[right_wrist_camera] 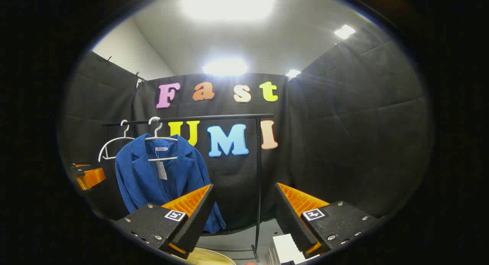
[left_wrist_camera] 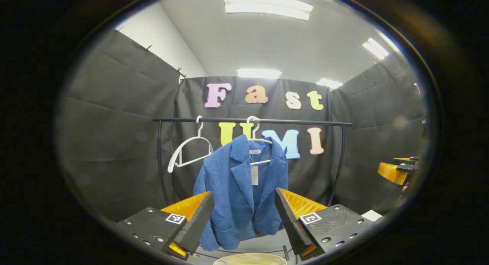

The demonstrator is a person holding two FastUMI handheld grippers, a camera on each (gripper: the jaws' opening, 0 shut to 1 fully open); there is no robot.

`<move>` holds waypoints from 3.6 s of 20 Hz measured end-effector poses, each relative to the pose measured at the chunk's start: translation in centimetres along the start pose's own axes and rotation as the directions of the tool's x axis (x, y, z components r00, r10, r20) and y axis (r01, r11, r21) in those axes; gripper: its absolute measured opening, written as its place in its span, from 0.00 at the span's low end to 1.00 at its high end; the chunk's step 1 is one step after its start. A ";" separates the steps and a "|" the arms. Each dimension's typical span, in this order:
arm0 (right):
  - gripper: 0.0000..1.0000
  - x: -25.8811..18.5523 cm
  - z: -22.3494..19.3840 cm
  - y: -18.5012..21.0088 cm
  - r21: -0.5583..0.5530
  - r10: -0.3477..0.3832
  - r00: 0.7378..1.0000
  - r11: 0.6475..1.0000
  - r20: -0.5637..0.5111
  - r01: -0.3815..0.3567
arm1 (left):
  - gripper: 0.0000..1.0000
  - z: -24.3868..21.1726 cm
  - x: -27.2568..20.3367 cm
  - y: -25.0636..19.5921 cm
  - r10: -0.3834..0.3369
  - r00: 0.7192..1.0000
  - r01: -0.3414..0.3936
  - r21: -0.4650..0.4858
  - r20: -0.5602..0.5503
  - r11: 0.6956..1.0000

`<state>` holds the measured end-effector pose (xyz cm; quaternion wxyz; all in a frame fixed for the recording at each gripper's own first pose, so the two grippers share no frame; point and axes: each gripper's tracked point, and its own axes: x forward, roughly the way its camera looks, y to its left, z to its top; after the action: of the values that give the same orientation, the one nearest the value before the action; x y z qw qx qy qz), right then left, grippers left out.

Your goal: Grasp the clothes on the hanger with both hands and then place them into the laundry hamper below.

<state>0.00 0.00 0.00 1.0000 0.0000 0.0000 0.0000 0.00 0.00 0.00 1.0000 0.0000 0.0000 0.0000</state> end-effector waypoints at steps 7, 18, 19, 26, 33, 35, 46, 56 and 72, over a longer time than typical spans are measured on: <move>0.95 0.3 -1.0 -0.7 0.028 -0.018 1.000 0.999 -0.024 0.019 | 0.89 -0.5 0.1 0.2 0.005 1.000 -0.004 0.031 -0.015 1.000; 0.94 0.6 -2.1 0.0 0.079 0.004 0.998 0.997 -0.055 0.000 | 0.89 -1.4 -0.5 -0.4 -0.014 0.999 0.015 0.022 -0.049 1.000; 0.94 0.6 -2.3 0.2 0.084 0.008 0.998 0.996 -0.061 -0.003 | 0.89 -1.6 -0.5 -0.3 -0.010 0.999 0.012 0.022 -0.053 1.000; 0.94 1.9 -1.5 2.4 0.122 0.056 0.995 0.991 -0.080 -0.046 | 0.89 -0.8 0.2 0.2 0.023 0.997 -0.023 -0.002 -0.068 1.000; 0.95 6.3 -2.9 7.4 0.189 0.188 0.972 0.969 -0.138 -0.161 | 0.89 -0.9 3.1 1.0 0.072 0.994 -0.073 -0.010 -0.084 0.997; 0.95 8.1 -3.8 8.6 0.218 0.226 0.960 0.958 -0.166 -0.188 | 0.88 -1.0 4.3 1.3 0.096 0.991 -0.098 -0.012 -0.092 0.995; 0.95 18.3 -8.1 15.7 0.334 0.443 0.853 0.876 -0.276 -0.347 | 0.92 -4.1 13.2 0.6 0.192 0.963 -0.207 -0.059 -0.190 0.977; 0.95 26.5 -9.7 22.5 0.416 0.559 0.772 0.806 -0.303 -0.421 | 0.96 -5.6 19.6 1.2 0.297 0.925 -0.311 -0.023 -0.235 0.950; 0.94 32.3 -10.0 27.4 0.392 0.594 0.763 0.785 -0.254 -0.480 | 0.92 -5.2 28.0 3.8 0.422 0.877 -0.446 -0.067 -0.228 0.892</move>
<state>32.28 27.42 -10.04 0.9263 0.1534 0.1853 0.2900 27.95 3.81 -5.20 0.9671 -0.0589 0.1043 0.2245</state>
